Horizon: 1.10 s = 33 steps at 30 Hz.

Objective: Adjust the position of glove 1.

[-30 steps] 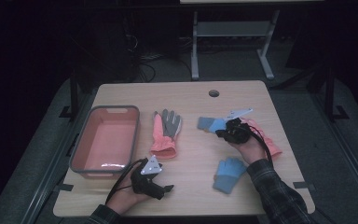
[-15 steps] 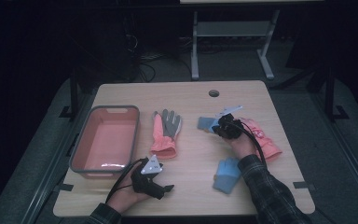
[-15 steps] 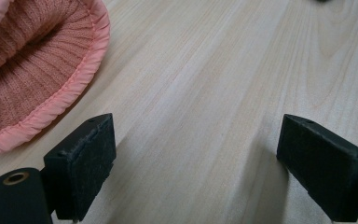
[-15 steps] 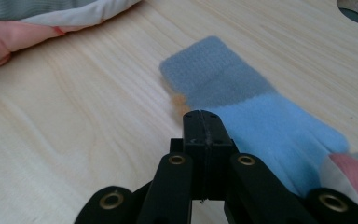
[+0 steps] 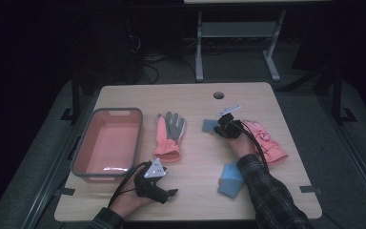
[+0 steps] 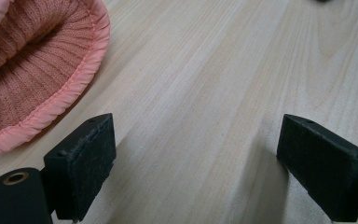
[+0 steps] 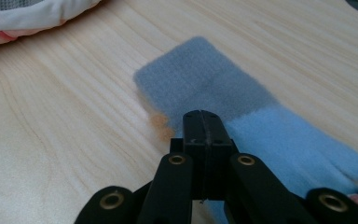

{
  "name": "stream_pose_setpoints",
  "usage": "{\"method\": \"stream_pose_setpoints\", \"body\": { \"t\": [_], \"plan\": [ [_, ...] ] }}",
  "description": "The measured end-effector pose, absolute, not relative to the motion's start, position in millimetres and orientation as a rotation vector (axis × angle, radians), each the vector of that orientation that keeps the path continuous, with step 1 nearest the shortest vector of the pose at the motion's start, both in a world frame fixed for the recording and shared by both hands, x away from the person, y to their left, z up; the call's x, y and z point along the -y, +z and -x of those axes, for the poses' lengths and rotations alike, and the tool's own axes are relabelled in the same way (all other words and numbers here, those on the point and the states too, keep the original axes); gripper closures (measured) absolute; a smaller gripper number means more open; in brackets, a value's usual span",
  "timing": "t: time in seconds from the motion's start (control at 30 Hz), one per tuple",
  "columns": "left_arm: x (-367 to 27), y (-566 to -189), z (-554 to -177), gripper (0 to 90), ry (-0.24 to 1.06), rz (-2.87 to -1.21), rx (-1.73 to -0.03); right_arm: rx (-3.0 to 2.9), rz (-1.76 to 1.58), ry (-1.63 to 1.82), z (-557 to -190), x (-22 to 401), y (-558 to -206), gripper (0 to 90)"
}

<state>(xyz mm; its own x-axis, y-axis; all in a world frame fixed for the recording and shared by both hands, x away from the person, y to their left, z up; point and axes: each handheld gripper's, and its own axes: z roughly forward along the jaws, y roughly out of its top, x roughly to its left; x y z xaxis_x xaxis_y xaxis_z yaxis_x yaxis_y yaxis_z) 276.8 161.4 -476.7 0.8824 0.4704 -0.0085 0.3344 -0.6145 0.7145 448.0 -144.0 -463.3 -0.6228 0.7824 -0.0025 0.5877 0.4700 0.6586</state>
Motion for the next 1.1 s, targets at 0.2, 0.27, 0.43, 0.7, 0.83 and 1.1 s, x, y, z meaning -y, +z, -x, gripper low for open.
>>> {"method": "stream_pose_setpoints", "body": {
  "t": [0.2, 0.27, 0.43, 0.7, 0.83, 1.1],
  "plan": [
    [-161, -477, -277, 10.9, 0.230, -2.286, -0.577, -2.451, -1.141, 0.918, -445, 143, -464, 90.0],
    [-161, -477, -277, 10.9, 0.230, -2.286, -0.576, -2.468, -1.136, 0.934, -443, 144, -464, 90.0],
    [-161, -477, -277, 10.9, 0.231, -2.284, -0.574, -2.507, -1.127, 0.973, -430, 146, -464, 90.0],
    [-161, -477, -277, 10.9, 0.238, -2.283, -0.576, -2.592, -1.039, 0.959, -408, 141, -462, 90.0],
    [-161, -477, -277, 10.9, 0.238, -2.283, -0.576, -2.623, -1.024, 0.967, -398, 139, -461, 90.0],
    [-161, -477, -277, 10.9, 0.238, -2.283, -0.576, -2.715, -0.932, 0.970, -378, 134, -459, 90.0]
  ]
}}
